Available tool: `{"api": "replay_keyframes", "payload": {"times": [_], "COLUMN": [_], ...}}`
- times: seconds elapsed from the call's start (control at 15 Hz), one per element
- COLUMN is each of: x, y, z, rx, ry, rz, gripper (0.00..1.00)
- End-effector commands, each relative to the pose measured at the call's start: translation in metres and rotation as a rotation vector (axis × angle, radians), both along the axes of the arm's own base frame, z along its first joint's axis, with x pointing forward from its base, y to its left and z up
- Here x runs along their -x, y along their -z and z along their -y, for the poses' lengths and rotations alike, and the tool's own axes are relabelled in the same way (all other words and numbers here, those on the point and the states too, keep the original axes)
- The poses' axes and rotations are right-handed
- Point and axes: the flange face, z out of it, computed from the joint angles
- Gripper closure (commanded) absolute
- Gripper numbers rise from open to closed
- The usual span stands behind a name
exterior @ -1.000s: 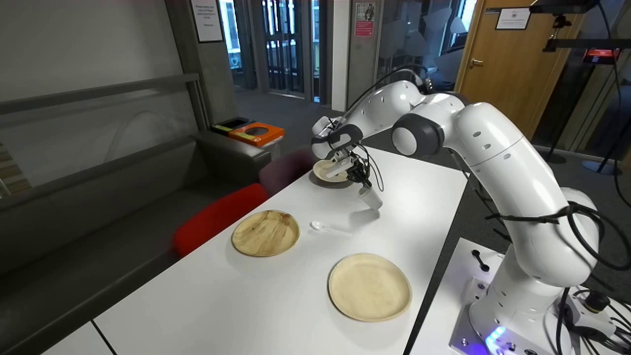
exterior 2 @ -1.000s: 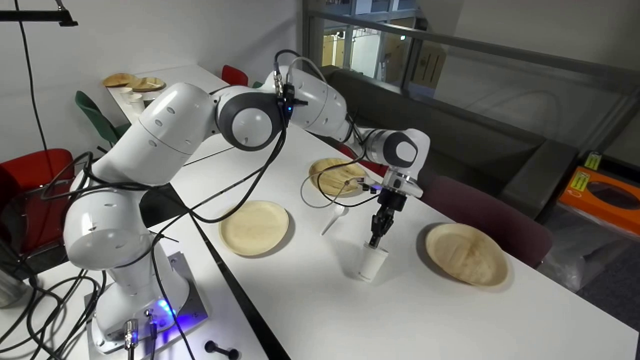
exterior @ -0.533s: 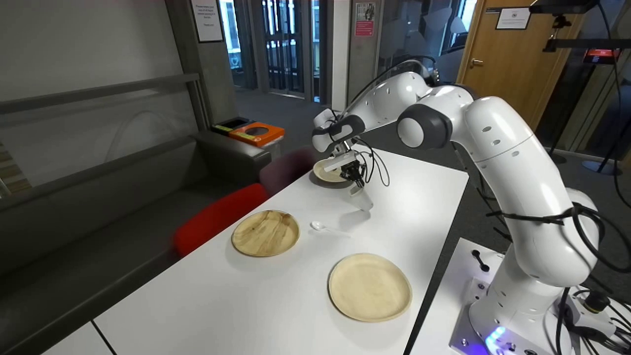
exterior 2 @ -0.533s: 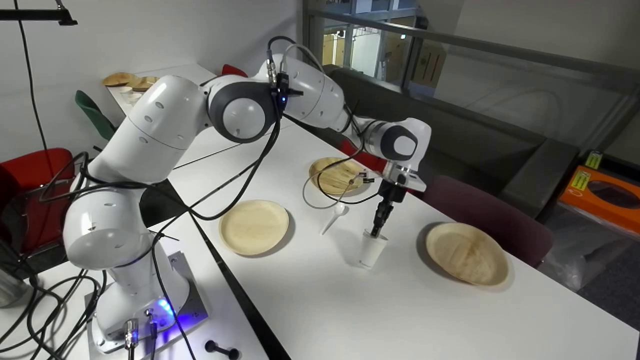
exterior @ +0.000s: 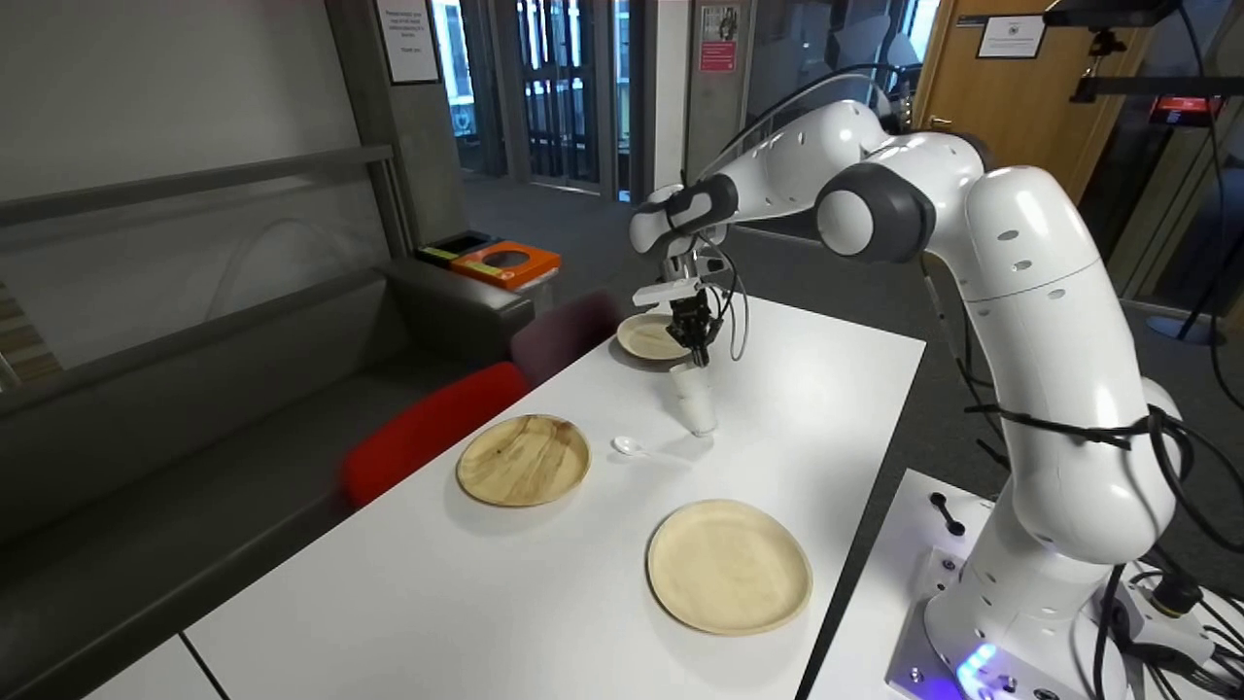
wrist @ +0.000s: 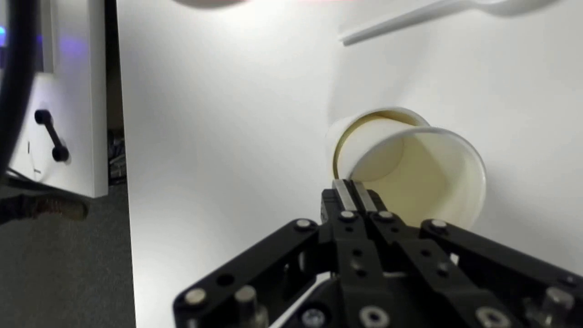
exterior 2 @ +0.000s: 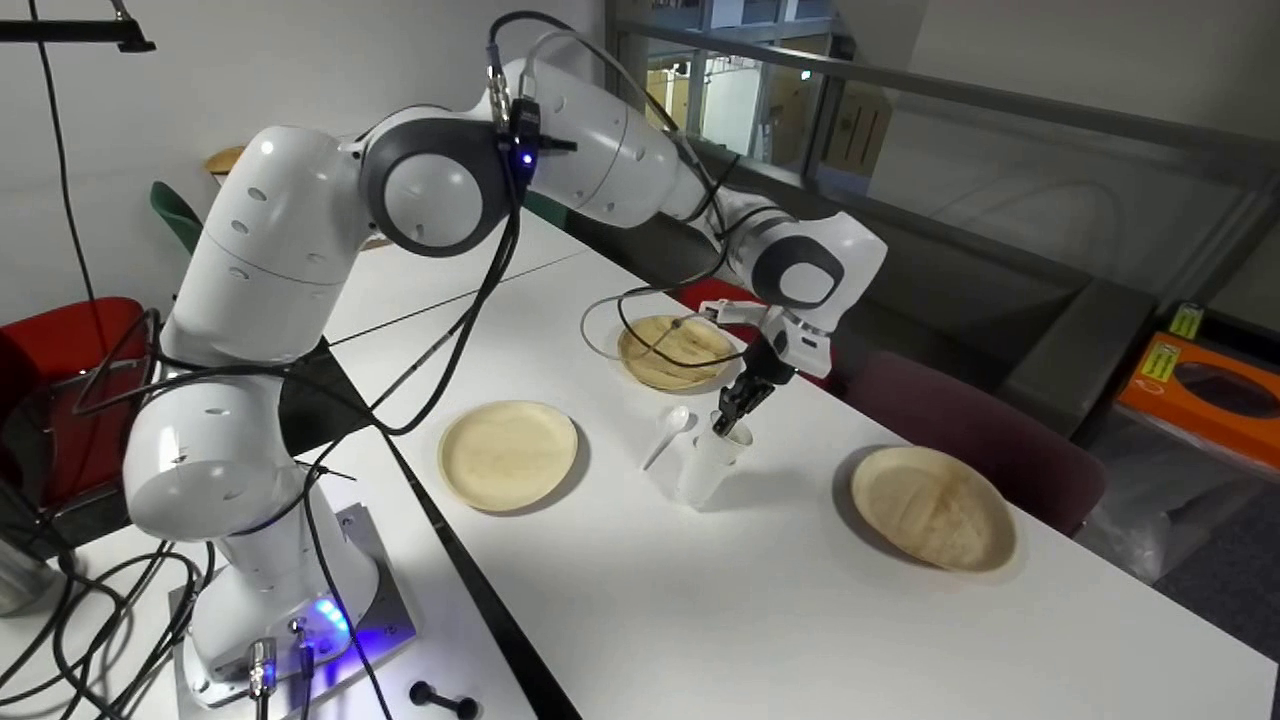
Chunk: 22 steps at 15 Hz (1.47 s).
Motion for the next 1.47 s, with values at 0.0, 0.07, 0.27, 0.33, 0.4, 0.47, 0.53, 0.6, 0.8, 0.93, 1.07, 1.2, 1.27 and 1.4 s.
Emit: {"api": "replay_keyframes", "payload": {"times": [0.0,0.07,0.27,0.33,0.4,0.47,0.53,0.6,0.8,0.93,1.07,1.2,1.27,1.4], "x": [0.025,0.028,0.035,0.036,0.037,0.038,0.038,0.039,0.041,0.037,0.032,0.033,0.034,0.041], "y": [-0.034,-0.038,-0.05,-0.053,-0.055,-0.058,-0.059,-0.06,-0.065,-0.066,-0.066,-0.063,-0.058,-0.045], "z": [-0.008,-0.009,-0.01,-0.009,-0.006,-0.004,-0.001,0.002,0.011,0.022,0.033,0.04,0.043,0.05], "rx": [-0.086,-0.105,-0.151,-0.156,-0.155,-0.148,-0.134,-0.118,-0.049,0.023,0.103,0.201,0.254,0.365], "ry": [0.161,0.202,0.319,0.354,0.385,0.415,0.438,0.461,0.521,0.558,0.601,0.643,0.66,0.643], "rz": [0.067,0.087,0.154,0.188,0.227,0.27,0.318,0.363,0.509,0.599,0.682,0.736,0.744,0.617], "gripper": [0.99,0.99,0.99,0.99,0.99,0.99,0.99,0.99,0.99,0.99,0.99,0.99,0.99,0.99]}}
